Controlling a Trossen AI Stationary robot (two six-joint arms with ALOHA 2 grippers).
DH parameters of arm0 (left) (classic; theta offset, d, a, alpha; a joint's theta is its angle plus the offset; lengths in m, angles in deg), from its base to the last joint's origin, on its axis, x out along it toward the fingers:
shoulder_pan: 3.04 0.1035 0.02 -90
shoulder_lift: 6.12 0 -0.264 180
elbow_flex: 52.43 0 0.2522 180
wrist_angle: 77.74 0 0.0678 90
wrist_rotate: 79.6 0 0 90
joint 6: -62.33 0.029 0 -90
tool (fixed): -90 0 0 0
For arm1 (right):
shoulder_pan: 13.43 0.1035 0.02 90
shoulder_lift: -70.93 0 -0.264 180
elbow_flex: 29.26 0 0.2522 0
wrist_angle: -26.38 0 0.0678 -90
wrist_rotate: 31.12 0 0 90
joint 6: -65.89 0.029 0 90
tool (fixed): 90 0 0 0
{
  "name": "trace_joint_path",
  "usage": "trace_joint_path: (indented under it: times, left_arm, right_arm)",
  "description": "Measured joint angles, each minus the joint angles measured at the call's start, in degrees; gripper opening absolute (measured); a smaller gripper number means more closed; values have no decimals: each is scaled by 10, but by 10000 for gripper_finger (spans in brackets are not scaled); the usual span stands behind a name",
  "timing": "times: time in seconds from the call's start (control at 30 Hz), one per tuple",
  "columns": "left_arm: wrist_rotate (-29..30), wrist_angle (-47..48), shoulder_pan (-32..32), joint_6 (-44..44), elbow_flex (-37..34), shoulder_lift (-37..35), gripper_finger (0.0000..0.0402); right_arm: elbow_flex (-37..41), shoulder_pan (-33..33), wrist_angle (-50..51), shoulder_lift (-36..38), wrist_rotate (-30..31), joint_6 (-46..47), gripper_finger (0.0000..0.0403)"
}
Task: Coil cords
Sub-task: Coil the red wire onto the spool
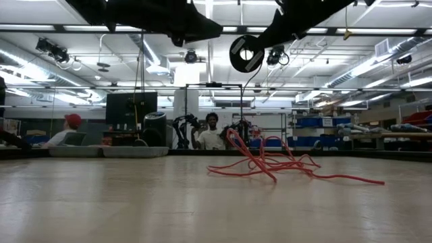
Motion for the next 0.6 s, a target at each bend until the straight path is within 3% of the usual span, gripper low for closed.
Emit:
trace_joint_path:
  times: [0.23, 0.6]
  left_arm:
    - [-7, -11, 5, 3, 0, 44, 168]
    - [-91, -101, 45, -35, -37, 57, 168]
  right_arm:
    - [28, -18, -37, 0, -33, 2, 1]
    - [74, -65, -95, 0, -92, 4, 3]
